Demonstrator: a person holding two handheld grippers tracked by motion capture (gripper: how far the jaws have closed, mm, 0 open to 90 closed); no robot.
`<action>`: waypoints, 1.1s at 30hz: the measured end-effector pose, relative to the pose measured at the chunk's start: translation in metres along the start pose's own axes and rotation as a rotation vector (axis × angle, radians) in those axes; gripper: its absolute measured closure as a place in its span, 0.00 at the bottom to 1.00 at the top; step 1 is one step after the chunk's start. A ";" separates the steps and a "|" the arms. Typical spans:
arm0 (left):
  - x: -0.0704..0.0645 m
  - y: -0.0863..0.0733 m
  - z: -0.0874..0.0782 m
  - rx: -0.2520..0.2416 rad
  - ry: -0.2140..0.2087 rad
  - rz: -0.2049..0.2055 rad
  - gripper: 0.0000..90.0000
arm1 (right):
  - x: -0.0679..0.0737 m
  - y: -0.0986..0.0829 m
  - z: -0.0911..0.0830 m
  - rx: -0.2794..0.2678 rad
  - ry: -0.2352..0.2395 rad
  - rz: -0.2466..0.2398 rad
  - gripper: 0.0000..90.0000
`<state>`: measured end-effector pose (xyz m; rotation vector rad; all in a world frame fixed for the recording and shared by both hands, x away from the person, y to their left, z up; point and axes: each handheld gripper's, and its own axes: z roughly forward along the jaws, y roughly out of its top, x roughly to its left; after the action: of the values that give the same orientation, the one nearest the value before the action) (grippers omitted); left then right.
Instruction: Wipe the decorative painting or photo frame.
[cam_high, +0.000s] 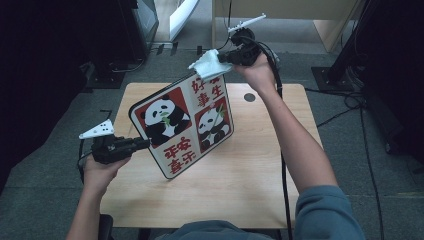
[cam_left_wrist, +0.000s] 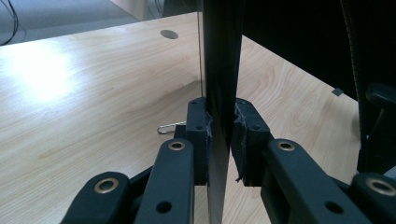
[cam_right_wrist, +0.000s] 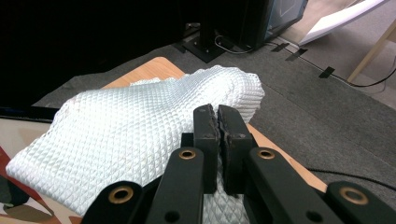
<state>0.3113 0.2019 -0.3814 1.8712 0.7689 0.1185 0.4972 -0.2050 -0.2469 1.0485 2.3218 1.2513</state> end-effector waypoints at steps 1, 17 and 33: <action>0.000 0.000 0.000 0.001 0.001 -0.001 0.87 | -0.001 -0.001 0.000 0.002 -0.001 0.001 0.97; 0.002 -0.001 0.001 0.002 -0.004 -0.010 0.87 | -0.018 -0.031 0.008 -0.004 0.070 0.075 0.98; 0.002 -0.001 0.001 0.003 -0.009 -0.010 0.87 | -0.023 -0.057 0.015 0.009 0.117 0.125 0.98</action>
<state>0.3131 0.2018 -0.3830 1.8695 0.7724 0.1032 0.4960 -0.2328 -0.3036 1.1691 2.3814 1.3845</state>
